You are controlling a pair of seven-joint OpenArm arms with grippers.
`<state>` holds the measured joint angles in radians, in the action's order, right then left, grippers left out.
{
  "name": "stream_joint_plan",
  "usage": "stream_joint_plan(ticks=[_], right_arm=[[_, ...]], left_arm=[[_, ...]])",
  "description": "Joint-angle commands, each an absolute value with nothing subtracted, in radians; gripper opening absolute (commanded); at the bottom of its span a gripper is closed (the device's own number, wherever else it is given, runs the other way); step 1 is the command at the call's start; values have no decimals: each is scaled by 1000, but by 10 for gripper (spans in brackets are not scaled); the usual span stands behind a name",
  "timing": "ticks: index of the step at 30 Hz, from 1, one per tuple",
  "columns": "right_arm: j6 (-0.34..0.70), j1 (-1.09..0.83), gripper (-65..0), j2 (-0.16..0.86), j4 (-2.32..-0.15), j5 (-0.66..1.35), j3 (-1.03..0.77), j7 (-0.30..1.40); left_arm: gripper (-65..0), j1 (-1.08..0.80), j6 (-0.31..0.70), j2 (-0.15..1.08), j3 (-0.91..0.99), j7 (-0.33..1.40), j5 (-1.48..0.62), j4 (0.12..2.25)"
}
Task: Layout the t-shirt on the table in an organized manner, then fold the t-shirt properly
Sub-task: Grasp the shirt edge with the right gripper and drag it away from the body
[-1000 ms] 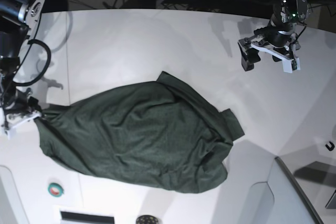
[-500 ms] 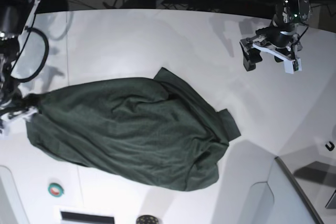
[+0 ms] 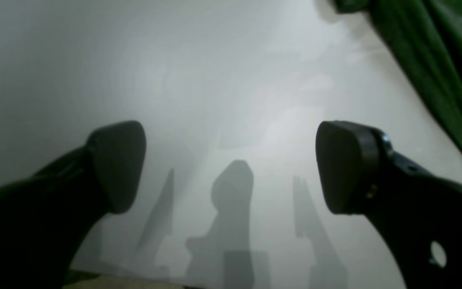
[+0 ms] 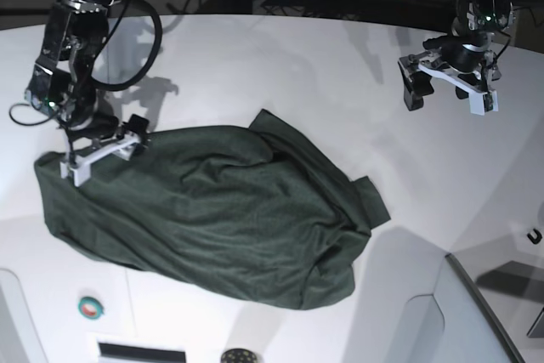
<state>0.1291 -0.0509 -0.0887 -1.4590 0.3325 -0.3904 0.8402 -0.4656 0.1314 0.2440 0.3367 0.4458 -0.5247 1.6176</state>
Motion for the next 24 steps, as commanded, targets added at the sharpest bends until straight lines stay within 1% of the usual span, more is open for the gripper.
stream_joint_plan(ticks=[1, 5, 11, 14, 15, 16, 17, 18, 19, 20, 21, 22, 23, 24], right_arm=[[134, -25, -270, -104, -1443, 351, -389, 839], [136, 8, -272, -93, -1303, 449, -389, 806], [136, 64, -273, -16, -1087, 604, -378, 730], [136, 107, -276, 5, -992, 634, -378, 728], [136, 108, -291, 7, -989, 636, -380, 728], [137, 105, -332, 7, -997, 638, -384, 731], [139, 102, -398, 7, -1015, 638, -386, 734], [150, 90, -489, 7, -1040, 638, -386, 737], [168, 68, -594, 7, -1078, 638, -386, 754], [180, 50, -650, 7, -1124, 638, -386, 779], [189, 33, -650, 4, -1173, 638, -387, 809], [191, 12, -617, 2, -1230, 638, -387, 837], [191, -10, -623, 2, -1277, 639, -387, 858], [191, -30, -642, 2, -1326, 639, -387, 880]], left_arm=[[0, -467, 131, 260, 343, 426, -527, 1635], [0, -467, 131, 260, 343, 426, -526, 1633], [0, -469, 131, 260, 343, 427, -526, 1633], [0, -469, 131, 260, 343, 429, -526, 1632], [0, -469, 131, 260, 343, 429, -526, 1632], [0, -469, 131, 260, 343, 429, -526, 1633], [0, -469, 131, 260, 343, 429, -526, 1633], [0, -469, 131, 260, 343, 429, -526, 1633], [0, -469, 131, 260, 343, 429, -526, 1632], [0, -469, 131, 260, 343, 429, -526, 1630], [0, -469, 131, 260, 343, 429, -526, 1630], [0, -469, 131, 268, 343, 429, -526, 1630], [0, -469, 131, 271, 343, 429, -526, 1630], [0, -469, 131, 272, 343, 429, -526, 1630]])
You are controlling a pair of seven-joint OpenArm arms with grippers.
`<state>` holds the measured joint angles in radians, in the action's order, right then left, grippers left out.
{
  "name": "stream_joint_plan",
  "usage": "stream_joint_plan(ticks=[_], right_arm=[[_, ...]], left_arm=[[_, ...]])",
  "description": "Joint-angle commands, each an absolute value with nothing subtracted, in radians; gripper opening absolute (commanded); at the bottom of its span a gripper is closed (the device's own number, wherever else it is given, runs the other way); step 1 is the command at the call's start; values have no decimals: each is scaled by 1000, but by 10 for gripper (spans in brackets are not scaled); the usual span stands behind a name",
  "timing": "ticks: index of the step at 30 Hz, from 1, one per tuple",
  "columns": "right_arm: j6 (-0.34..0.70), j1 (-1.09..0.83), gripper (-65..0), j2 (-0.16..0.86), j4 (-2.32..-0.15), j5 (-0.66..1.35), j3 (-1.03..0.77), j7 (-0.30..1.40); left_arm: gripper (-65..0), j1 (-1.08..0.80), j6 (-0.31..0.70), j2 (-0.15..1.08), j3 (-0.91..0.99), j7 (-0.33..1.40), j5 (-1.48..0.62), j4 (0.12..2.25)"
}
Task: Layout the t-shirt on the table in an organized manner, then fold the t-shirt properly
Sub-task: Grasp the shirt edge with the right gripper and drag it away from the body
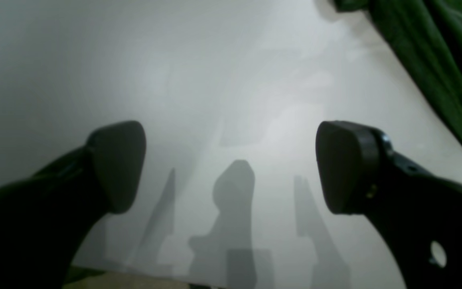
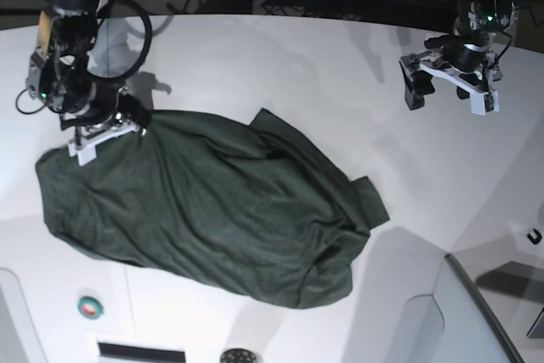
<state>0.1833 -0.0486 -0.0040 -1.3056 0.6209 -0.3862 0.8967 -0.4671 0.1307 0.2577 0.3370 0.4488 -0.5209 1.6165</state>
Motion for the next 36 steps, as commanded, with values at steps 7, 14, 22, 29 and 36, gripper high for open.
stream_joint_plan(ticks=[7, 14, 22, 29, 36], right_arm=[[185, -91, -647, 2, -1672, 639, -389, 1061], [71, 183, -647, -13, -1544, 638, -378, 1135], [71, 552, -407, 58, -874, 630, -337, 937], [71, 252, -378, 131, -1343, 638, -101, 993], [71, 21, -314, 48, -1515, 633, -18, 928]], left_arm=[[0, -467, 131, 272, 343, 429, -526, 1635], [0, -466, 131, 272, 341, 429, -526, 1635], [0, -489, 131, 274, 341, 430, -526, 1641], [0, -510, 131, 298, 341, 430, -526, 1643], [0, -506, 131, 302, 341, 430, -526, 1655]])
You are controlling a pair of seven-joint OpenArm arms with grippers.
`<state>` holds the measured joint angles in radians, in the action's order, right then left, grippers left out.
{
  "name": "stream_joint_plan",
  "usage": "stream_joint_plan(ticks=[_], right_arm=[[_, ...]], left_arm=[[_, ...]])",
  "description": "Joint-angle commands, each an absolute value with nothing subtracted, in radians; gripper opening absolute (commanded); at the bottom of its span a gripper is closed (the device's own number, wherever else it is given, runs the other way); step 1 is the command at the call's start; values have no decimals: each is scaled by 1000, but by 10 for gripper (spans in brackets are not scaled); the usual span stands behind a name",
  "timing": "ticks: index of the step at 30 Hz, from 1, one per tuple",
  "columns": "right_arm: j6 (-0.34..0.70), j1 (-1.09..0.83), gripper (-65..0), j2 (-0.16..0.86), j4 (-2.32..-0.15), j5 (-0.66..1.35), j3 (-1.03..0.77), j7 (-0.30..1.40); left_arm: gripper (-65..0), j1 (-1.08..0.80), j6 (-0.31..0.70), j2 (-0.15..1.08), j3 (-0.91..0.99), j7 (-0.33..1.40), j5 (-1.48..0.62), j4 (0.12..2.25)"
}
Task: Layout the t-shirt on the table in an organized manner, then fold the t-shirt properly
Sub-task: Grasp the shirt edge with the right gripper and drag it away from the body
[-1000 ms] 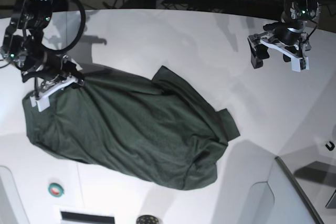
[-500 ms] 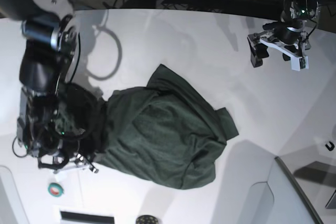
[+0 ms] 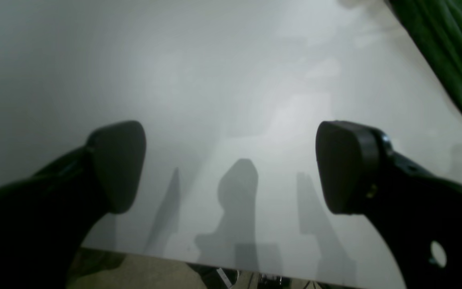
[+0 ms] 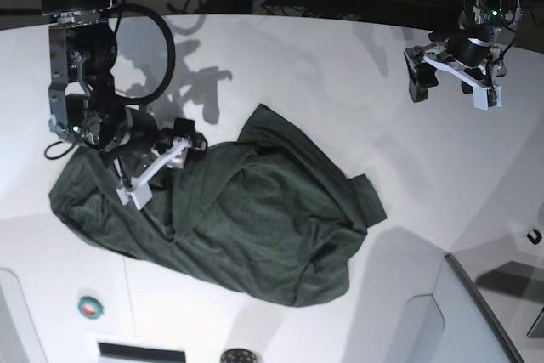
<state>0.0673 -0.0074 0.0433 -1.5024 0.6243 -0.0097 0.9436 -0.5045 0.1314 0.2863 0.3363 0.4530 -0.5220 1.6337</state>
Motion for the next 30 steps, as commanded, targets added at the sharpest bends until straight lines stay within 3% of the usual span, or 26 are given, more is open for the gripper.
stream_joint_plan(ticks=[1, 18, 20, 24, 30], right_arm=[[71, 22, -318, 45, -1481, 633, -18, 908], [82, 200, -327, 33, -1158, 633, -16, 806], [120, 219, -377, 33, -1125, 633, -16, 802], [214, 220, -650, 35, -1135, 638, -19, 862], [219, 53, -647, 2, -1538, 639, -24, 1046]], left_arm=[[0, -507, 131, 302, 341, 430, -526, 1661], [0, -526, 131, 300, 341, 430, -526, 1679], [0, -535, 131, 300, 343, 429, -526, 1679], [0, -539, 131, 302, 343, 429, -526, 1676], [0, -555, 131, 298, 415, 429, -526, 1679]])
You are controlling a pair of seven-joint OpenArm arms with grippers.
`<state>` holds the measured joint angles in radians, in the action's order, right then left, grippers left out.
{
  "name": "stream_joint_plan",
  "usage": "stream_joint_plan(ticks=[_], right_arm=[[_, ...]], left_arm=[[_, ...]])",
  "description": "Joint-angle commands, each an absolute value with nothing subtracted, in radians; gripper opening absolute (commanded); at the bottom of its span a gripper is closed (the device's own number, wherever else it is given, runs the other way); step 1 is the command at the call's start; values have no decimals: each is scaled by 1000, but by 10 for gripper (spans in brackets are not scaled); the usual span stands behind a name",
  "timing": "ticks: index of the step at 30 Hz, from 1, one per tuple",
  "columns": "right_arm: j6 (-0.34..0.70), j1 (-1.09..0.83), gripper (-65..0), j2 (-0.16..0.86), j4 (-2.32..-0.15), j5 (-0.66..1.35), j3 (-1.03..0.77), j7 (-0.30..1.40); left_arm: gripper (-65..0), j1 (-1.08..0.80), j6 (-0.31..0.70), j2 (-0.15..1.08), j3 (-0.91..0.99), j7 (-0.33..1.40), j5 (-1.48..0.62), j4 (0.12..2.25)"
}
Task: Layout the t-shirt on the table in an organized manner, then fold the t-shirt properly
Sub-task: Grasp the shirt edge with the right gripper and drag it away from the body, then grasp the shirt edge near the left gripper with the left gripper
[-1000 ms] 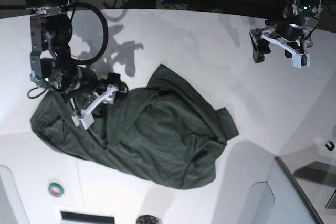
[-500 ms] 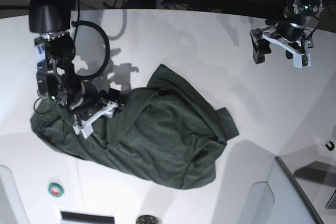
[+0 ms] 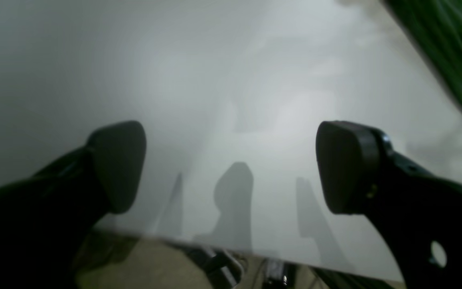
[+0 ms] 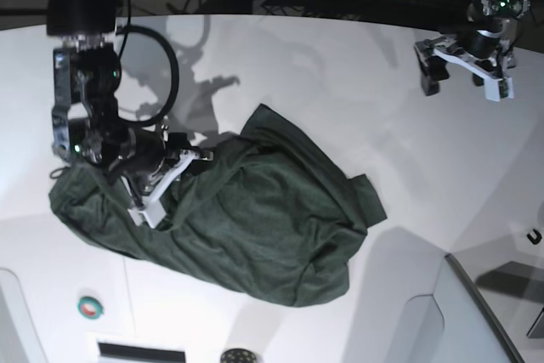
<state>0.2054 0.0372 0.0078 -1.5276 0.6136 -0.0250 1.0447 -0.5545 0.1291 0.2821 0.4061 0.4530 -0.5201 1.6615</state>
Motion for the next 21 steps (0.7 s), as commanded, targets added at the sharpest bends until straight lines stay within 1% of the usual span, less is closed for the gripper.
stream_joint_plan(ticks=[1, 5, 10, 13, 17, 20, 21], right_arm=[[202, 21, -647, -4, -1612, 639, -21, 1075], [180, -65, -647, -31, -1778, 639, -19, 1171], [182, -189, -647, -30, -1891, 639, -27, 1187], [182, -265, -647, 2, -1919, 639, -25, 1187], [185, -349, -647, 7, -1919, 639, -19, 1179], [185, -392, -647, 16, -1920, 639, -25, 1125], [185, -403, -647, 35, -1923, 639, -27, 1112]], left_arm=[[0, -556, 131, 298, 429, 429, -526, 1678], [0, -556, 131, 300, 464, 429, -526, 1679], [0, -556, 131, 300, 467, 429, -524, 1679], [0, -550, 131, 300, 464, 429, -524, 1679], [0, -526, 131, 298, 453, 430, -524, 1679], [0, -499, 131, 303, 378, 430, -524, 1673], [0, -489, 131, 305, 348, 430, -524, 1676]])
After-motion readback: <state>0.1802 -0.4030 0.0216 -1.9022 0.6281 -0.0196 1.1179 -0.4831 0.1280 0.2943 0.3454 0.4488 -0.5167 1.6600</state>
